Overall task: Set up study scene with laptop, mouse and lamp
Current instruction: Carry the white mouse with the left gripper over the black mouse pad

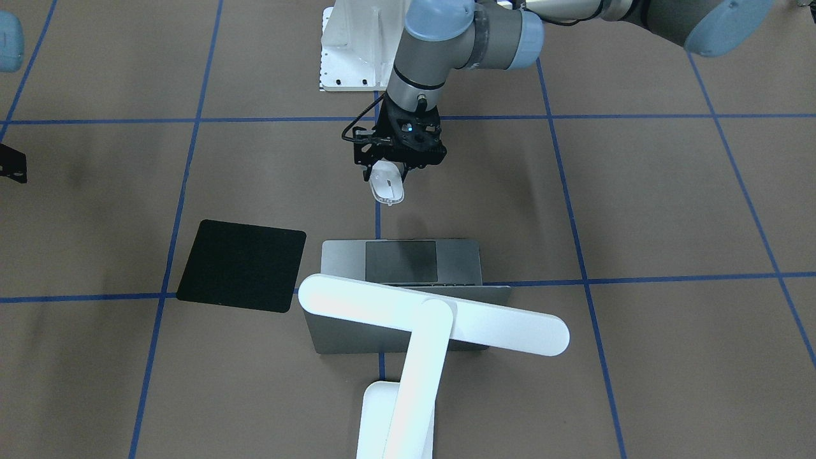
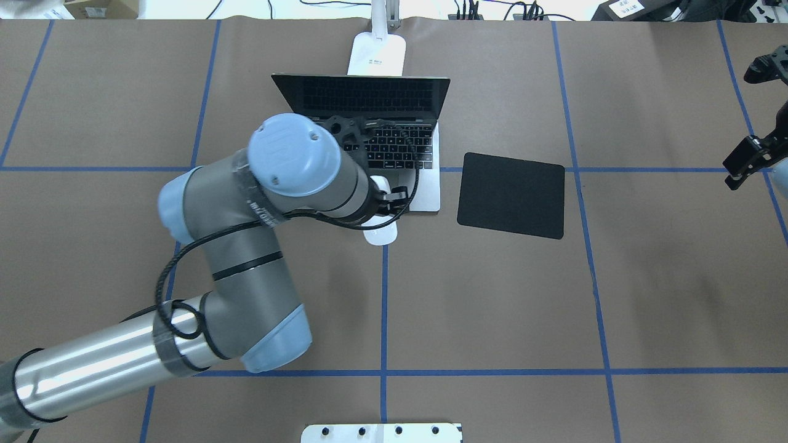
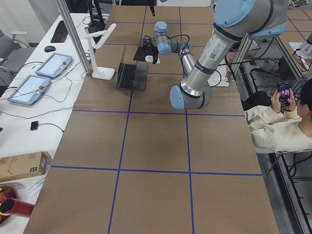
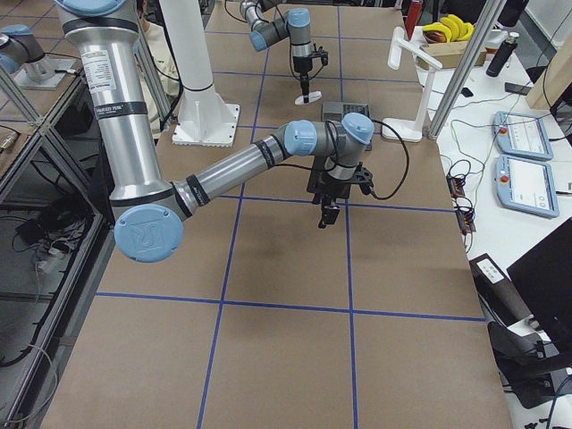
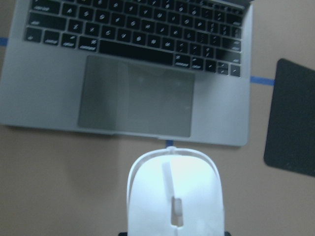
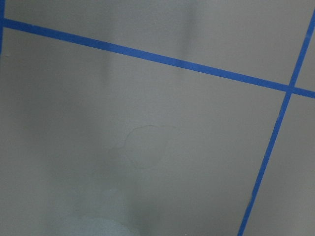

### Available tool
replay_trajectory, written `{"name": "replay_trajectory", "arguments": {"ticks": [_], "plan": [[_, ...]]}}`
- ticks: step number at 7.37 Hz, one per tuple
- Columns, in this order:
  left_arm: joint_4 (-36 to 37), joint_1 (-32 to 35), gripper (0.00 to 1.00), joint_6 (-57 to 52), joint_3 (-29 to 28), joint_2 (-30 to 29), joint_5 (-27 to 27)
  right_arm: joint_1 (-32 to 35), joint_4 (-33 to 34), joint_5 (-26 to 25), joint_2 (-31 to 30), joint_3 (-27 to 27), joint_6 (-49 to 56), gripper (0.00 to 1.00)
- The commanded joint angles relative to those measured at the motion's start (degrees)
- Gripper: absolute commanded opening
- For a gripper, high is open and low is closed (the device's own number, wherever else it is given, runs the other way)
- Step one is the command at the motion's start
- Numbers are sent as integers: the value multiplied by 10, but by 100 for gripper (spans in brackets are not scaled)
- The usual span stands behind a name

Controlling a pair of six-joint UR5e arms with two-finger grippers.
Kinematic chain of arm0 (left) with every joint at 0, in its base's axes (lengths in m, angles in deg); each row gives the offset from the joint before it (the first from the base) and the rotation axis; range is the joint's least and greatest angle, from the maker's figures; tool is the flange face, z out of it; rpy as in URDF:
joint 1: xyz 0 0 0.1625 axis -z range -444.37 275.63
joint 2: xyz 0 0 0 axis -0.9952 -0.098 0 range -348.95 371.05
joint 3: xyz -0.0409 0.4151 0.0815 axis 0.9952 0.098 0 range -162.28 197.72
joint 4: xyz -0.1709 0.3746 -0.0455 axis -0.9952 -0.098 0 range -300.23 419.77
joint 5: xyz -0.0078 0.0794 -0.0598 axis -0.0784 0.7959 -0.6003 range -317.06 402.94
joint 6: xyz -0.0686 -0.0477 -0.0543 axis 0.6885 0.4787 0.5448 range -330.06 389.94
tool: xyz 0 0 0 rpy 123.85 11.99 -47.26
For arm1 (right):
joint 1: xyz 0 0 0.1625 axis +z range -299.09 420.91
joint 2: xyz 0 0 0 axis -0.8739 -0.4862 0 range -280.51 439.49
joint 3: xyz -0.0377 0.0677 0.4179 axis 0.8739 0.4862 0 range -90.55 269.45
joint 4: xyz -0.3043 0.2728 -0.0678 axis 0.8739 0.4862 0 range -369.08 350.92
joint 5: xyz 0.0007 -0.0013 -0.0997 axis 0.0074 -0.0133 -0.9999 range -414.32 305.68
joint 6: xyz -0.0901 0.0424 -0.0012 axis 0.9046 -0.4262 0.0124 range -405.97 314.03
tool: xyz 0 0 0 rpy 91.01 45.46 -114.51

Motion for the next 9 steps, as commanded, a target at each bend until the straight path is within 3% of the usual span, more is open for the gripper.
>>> {"name": "replay_trajectory", "arguments": {"ticks": [1, 3, 5, 9], "plan": [[-45, -24, 0, 7, -86, -66, 62, 0, 1, 9, -2, -5, -2, 100], [-95, -72, 0, 28, -197, -144, 157, 1, 7, 9, -22, -26, -2, 100], [-158, -85, 0, 27, -298, -198, 206, 0, 6, 10, -26, -25, -4, 100], [-200, -94, 0, 25, -401, -255, 293, -1, 2, 1, -20, -26, -55, 100]]}}
